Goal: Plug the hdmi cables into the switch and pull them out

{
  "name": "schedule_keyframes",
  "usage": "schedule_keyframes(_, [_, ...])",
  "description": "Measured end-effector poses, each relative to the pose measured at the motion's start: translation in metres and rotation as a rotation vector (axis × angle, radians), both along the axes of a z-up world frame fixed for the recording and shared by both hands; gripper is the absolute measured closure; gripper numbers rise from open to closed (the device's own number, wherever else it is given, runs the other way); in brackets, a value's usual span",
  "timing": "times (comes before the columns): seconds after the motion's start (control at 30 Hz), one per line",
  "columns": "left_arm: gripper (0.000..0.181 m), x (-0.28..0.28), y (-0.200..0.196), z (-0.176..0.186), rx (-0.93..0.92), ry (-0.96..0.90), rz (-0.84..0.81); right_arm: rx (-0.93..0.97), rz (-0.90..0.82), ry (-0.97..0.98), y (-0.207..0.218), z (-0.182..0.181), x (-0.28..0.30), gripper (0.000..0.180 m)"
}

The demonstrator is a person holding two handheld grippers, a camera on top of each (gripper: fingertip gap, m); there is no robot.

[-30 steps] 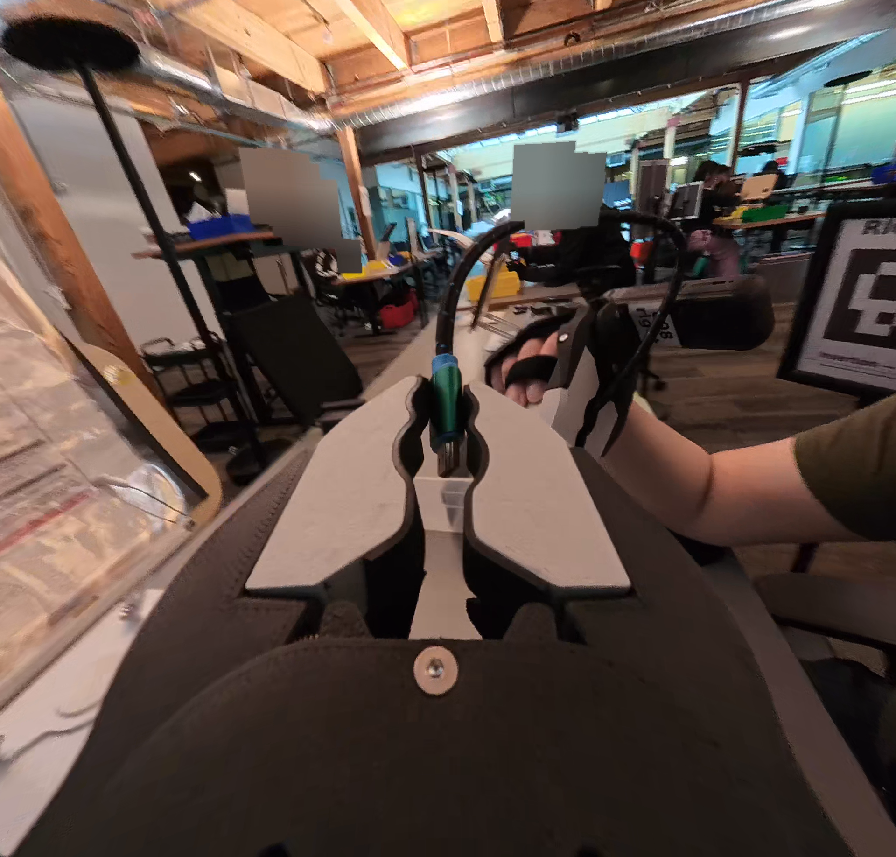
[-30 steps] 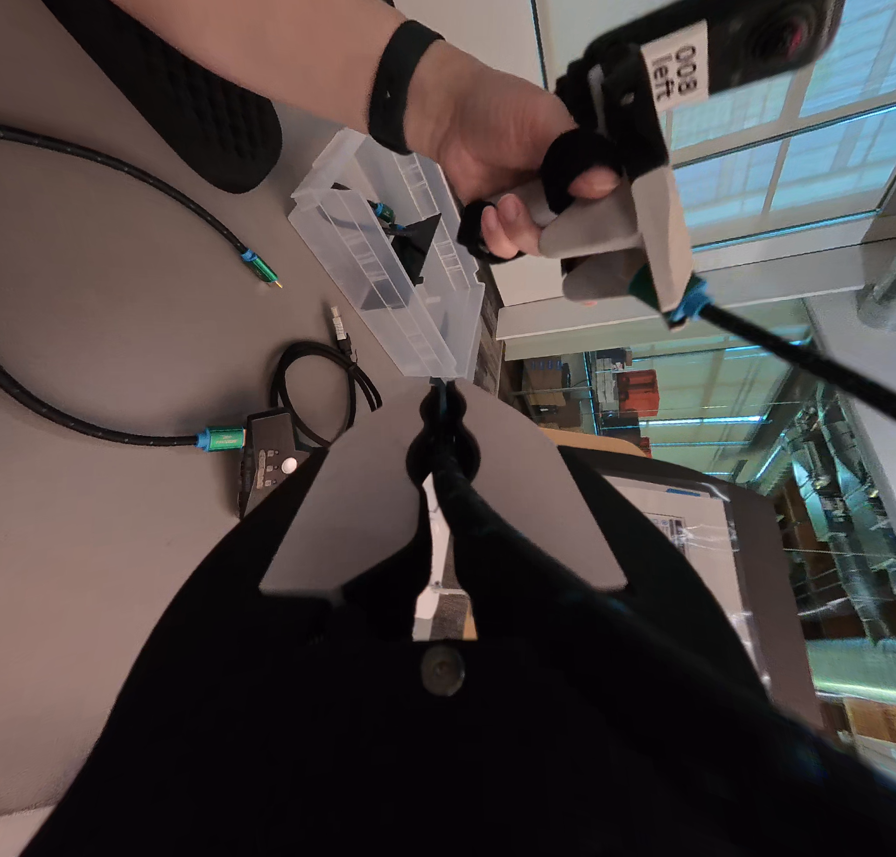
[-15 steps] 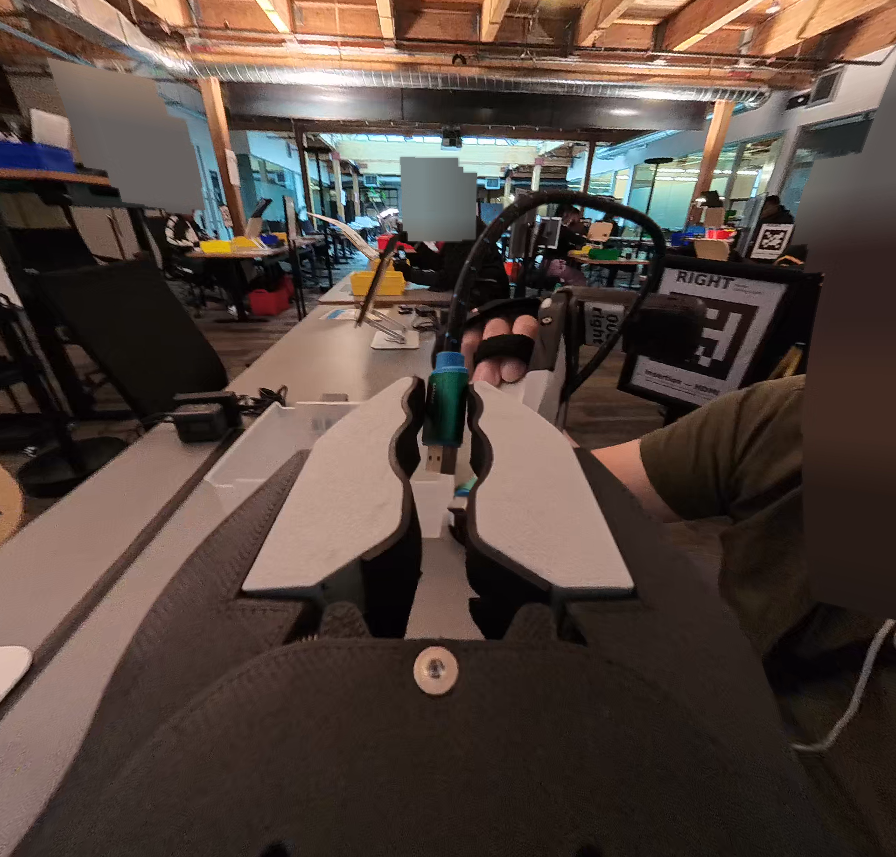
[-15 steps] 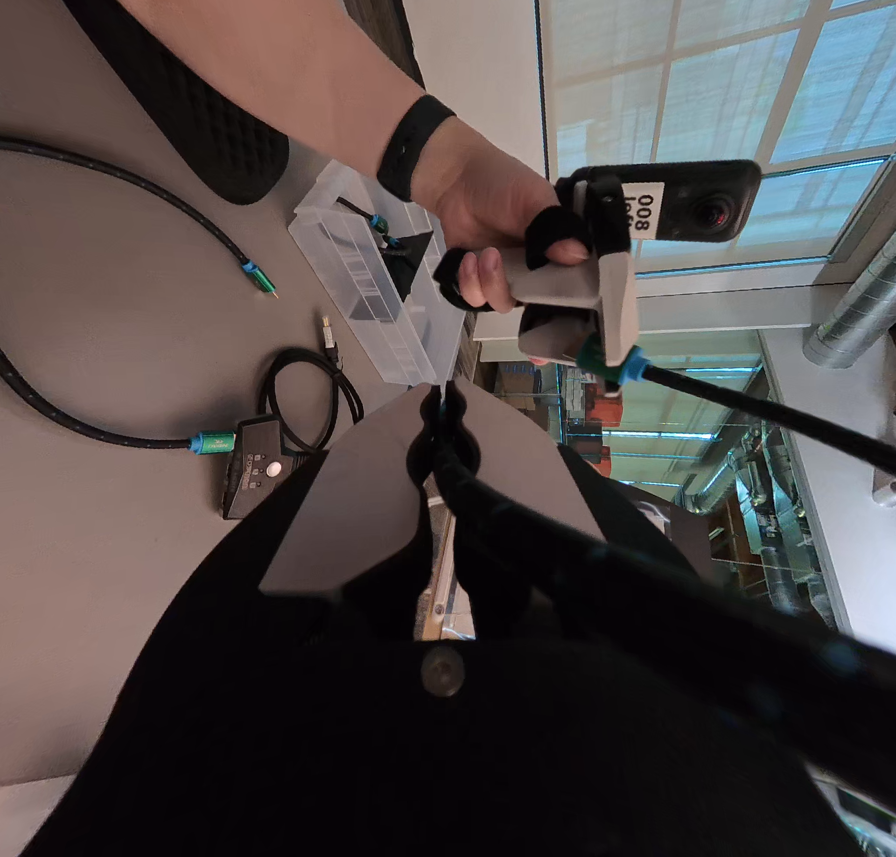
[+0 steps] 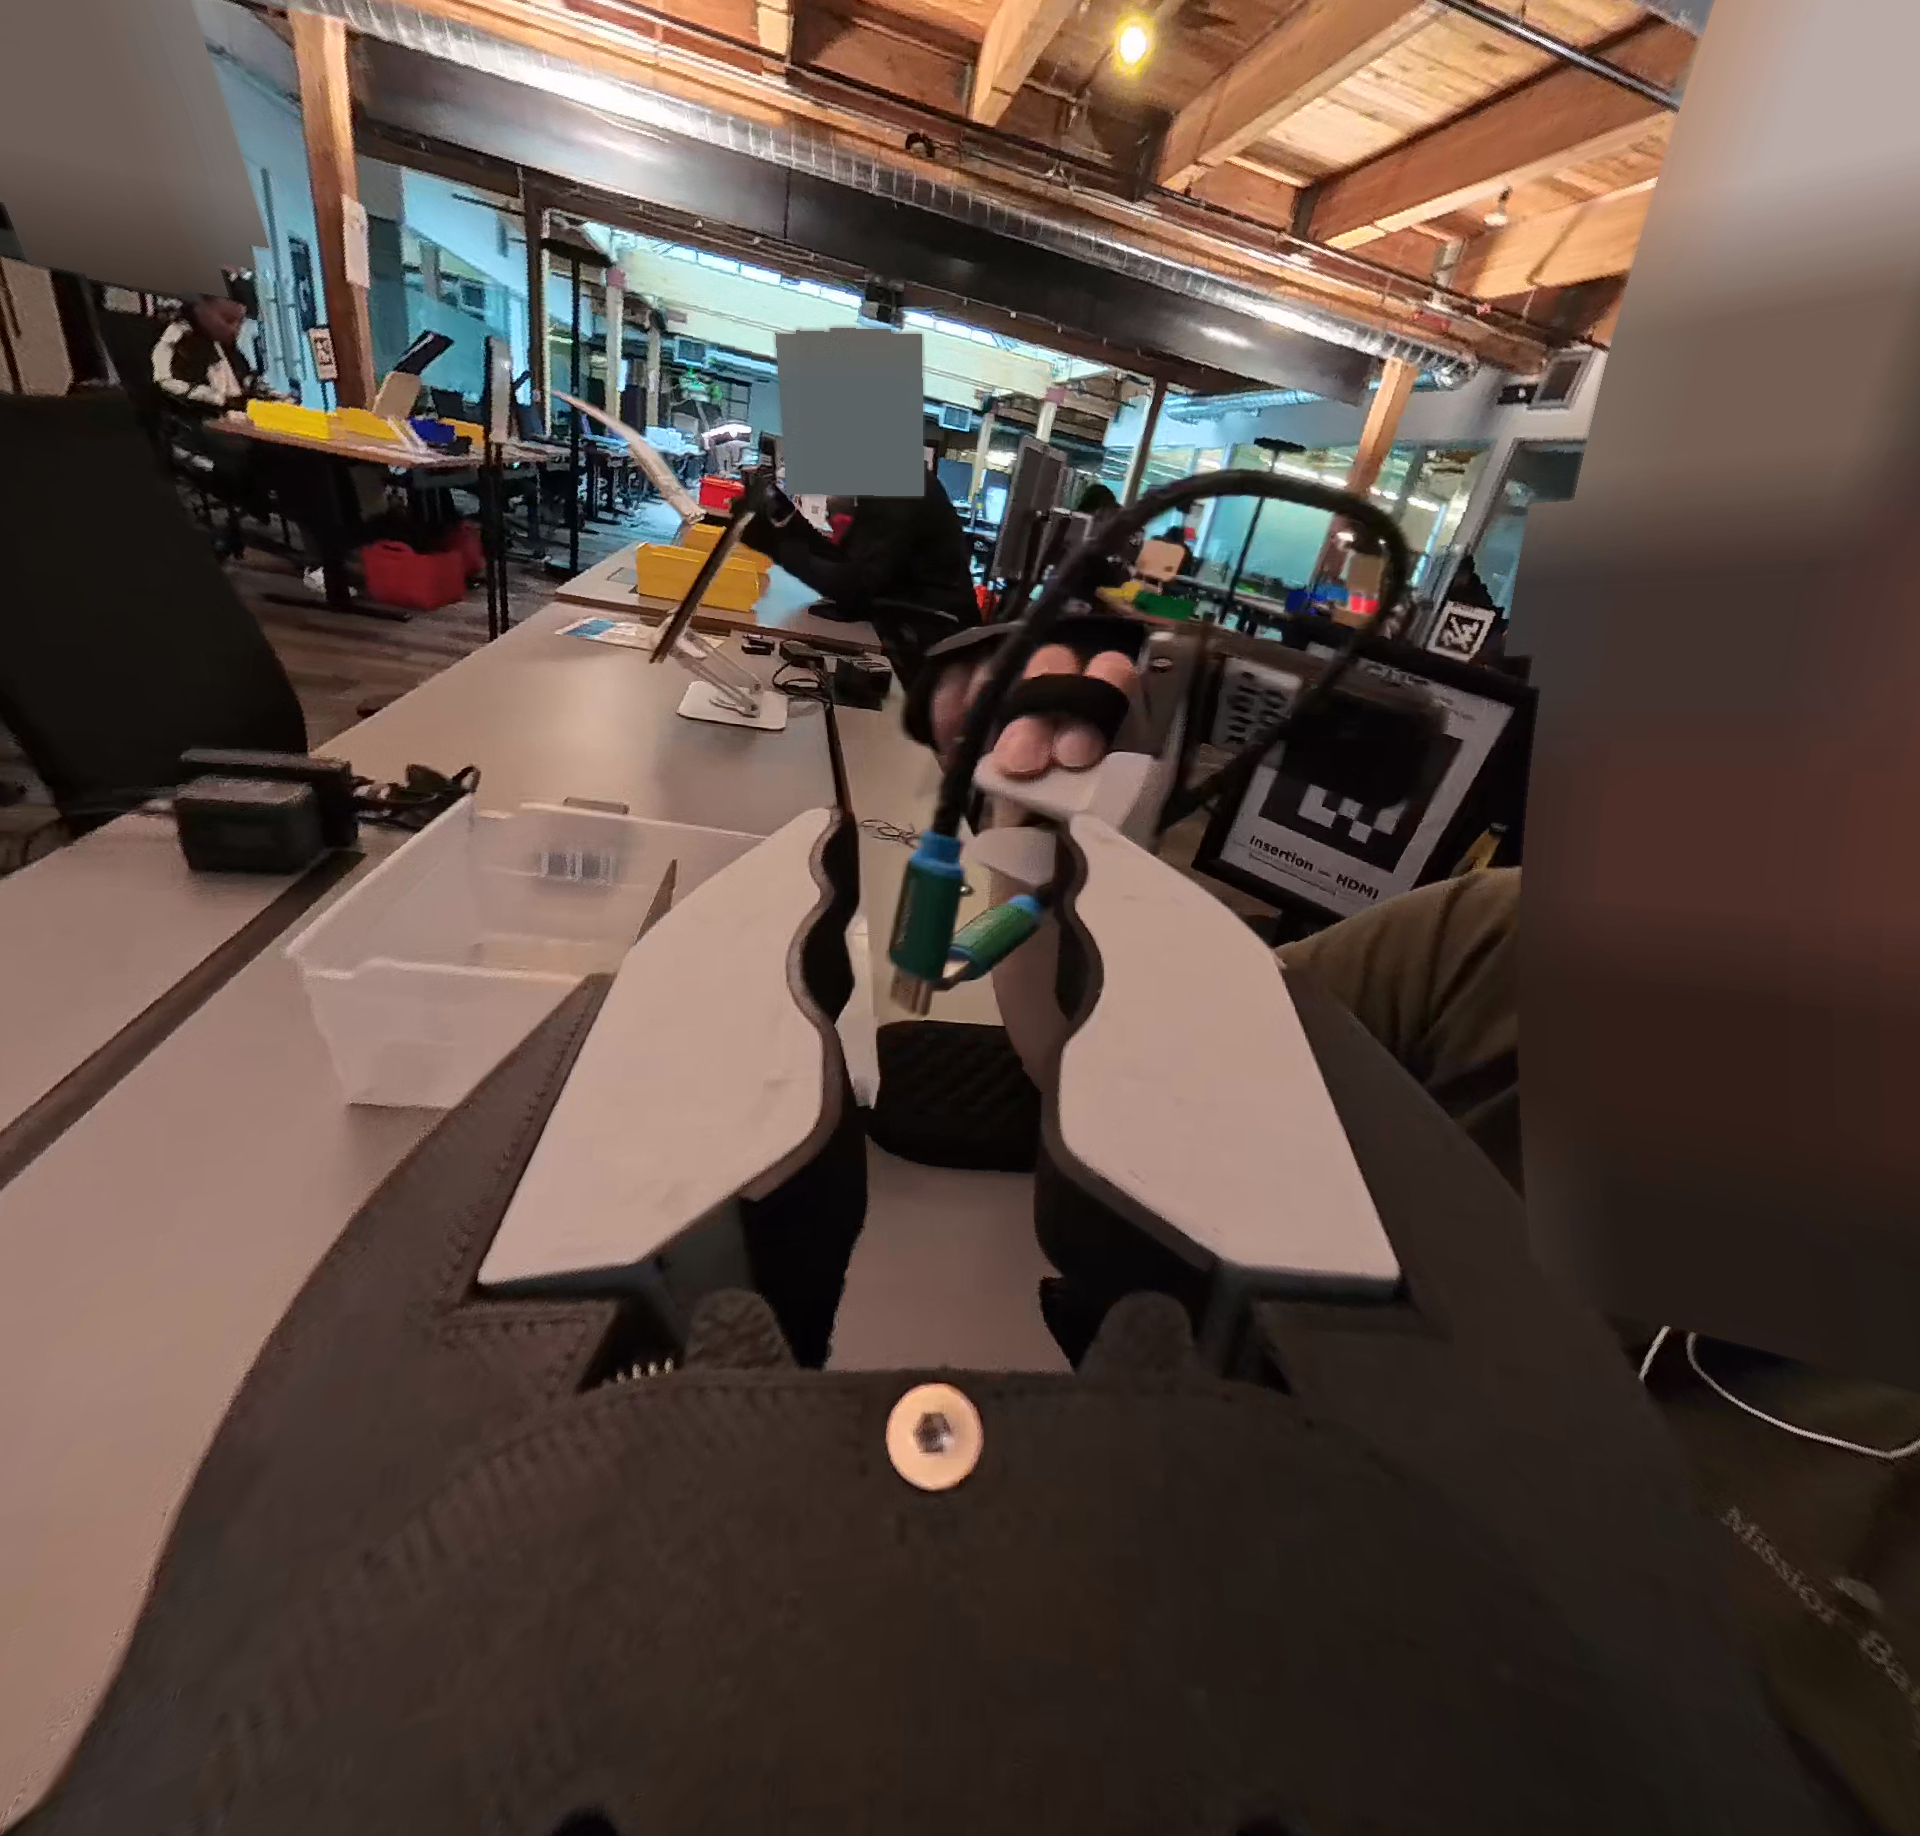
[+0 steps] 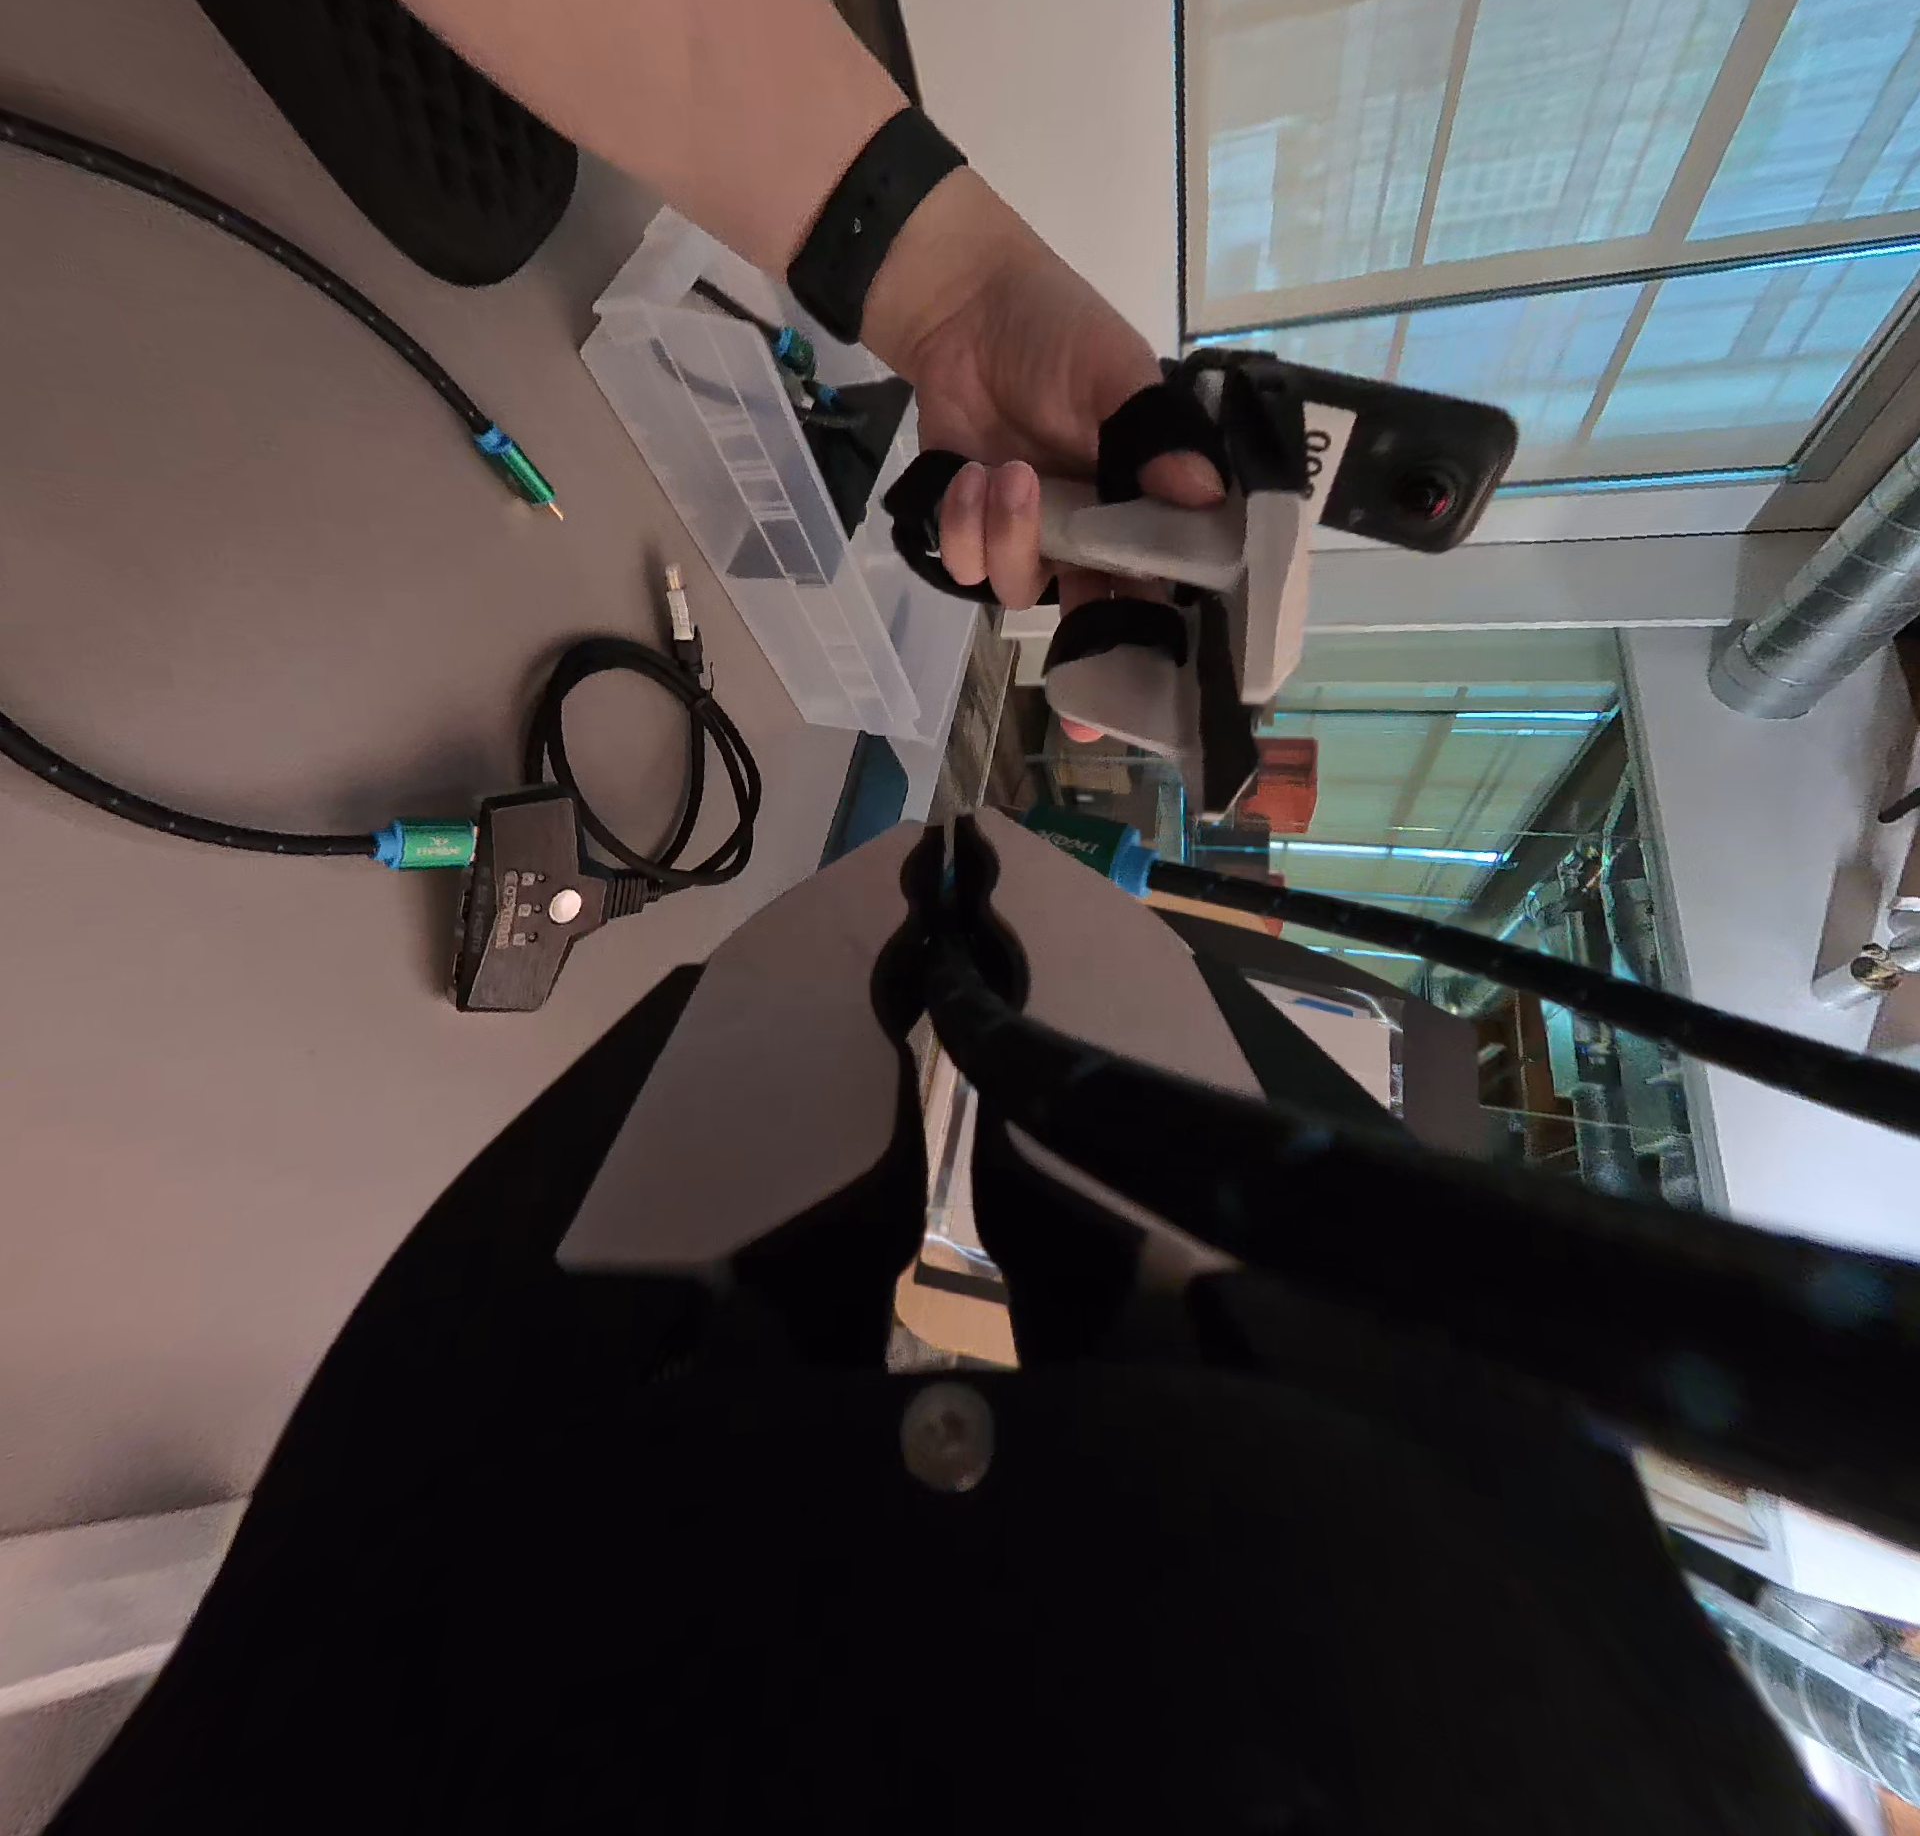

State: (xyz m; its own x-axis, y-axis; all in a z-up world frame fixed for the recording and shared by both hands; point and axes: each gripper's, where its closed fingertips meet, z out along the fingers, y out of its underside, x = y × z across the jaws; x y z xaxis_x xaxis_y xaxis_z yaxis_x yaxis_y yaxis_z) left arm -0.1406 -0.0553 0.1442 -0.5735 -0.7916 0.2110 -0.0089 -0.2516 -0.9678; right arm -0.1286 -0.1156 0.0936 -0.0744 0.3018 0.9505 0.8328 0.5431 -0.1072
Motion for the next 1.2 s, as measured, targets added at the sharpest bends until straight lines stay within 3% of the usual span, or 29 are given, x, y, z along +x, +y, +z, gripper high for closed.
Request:
schedule_keyframes(0.03, [0.146, 0.002, 0.004, -0.004, -0.019, 0.008, -0.004, 0.001, -0.013, -0.020, 0.000, -0.002, -0.001, 0.177])
schedule_keyframes(0.23, [0.136, 0.000, -0.022, -0.009, -0.057, -0.032, -0.217, -0.024, -0.006, -0.081, -0.004, -0.014, -0.015, 0.177])
schedule_keyframes(0.47, [0.137, 0.007, -0.044, -0.023, 0.085, -0.003, -0.224, -0.042, -0.032, -0.088, 0.007, -0.020, -0.011, 0.177])
schedule_keyframes(0.57, [0.146, 0.010, -0.039, -0.027, 0.106, 0.012, -0.196, -0.055, -0.015, -0.065, 0.008, -0.019, -0.011, 0.177])
schedule_keyframes(0.7, [0.173, 0.018, -0.029, -0.034, 0.143, 0.050, -0.121, -0.092, 0.008, -0.028, 0.011, -0.022, -0.009, 0.177])
schedule_keyframes(0.93, [0.175, 0.017, -0.006, -0.017, 0.221, -0.009, 0.104, -0.223, 0.098, 0.119, 0.022, -0.029, -0.005, 0.176])
schedule_keyframes(1.2, [0.175, 0.016, 0.030, -0.009, 0.221, 0.025, 0.357, -0.511, 0.251, 0.410, 0.034, -0.038, -0.004, 0.176])
